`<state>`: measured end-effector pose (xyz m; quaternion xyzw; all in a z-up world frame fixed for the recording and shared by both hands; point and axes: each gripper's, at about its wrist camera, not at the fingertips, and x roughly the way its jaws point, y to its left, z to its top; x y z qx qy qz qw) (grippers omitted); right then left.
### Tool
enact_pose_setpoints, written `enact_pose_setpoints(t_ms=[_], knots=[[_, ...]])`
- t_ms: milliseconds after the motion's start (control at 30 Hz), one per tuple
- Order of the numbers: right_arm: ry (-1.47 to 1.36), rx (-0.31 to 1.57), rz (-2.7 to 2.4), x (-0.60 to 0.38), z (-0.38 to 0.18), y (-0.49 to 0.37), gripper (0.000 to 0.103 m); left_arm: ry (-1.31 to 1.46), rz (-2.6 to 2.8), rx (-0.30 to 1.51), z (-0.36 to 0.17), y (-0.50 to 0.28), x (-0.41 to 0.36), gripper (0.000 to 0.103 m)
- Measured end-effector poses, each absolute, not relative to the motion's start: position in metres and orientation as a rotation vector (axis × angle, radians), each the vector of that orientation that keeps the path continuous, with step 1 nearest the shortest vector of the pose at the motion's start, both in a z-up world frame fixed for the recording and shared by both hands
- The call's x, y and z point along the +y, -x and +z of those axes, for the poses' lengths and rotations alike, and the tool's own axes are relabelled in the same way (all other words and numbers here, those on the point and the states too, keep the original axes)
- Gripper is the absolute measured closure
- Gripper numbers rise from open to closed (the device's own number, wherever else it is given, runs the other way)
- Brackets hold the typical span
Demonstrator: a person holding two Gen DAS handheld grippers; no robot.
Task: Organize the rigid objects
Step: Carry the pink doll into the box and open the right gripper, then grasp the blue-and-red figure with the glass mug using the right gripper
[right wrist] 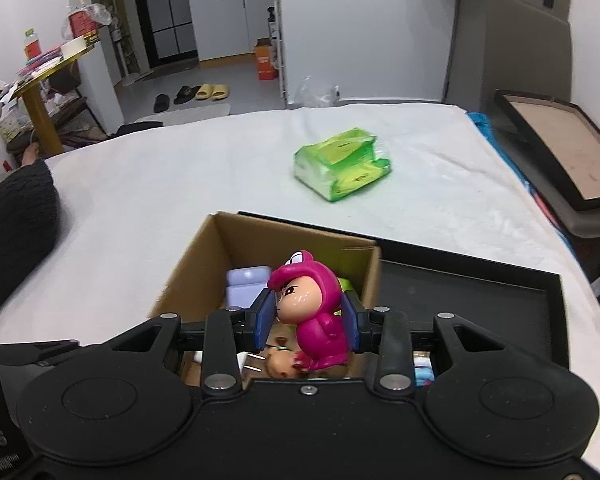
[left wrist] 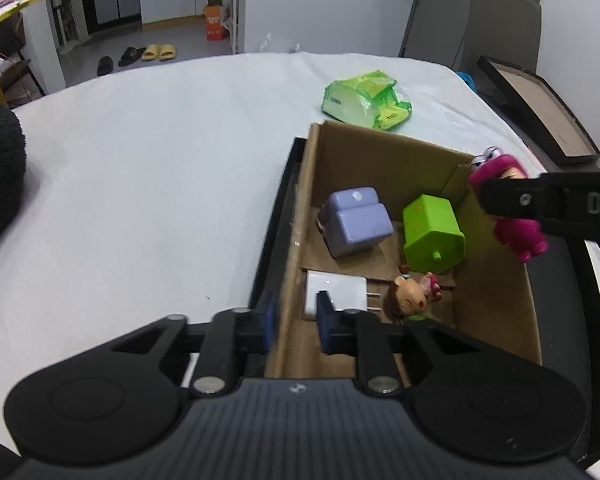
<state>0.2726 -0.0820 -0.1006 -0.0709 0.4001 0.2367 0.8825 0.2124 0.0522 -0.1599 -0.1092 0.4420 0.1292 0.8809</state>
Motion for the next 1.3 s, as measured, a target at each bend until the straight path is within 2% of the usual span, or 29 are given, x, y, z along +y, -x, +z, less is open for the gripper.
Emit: enact_pose_setpoints(t_ms=[133,1000,1233,1300], knots=[[0.108,0.84,0.531,-0.071,-0.102,-0.274,0.065,0.242,0.269,0.916,-0.162,-0.211,0.057,0.093],[0.002,0.876,0.405,-0.151,-0.124,-0.276,0.064,0.202,0.27,0.921,-0.156,-0.211,0.049,0.093],[-0.026,0.921,0.382,-0.169,-0.149,-0.281,0.06,0.15,0.275,0.938,-0.156,-0.214,0.039,0.088],[-0.031,0.934,0.38,-0.171,-0.157,-0.283,0.059,0.137,0.276,0.946,-0.157,-0.215,0.038,0.082]])
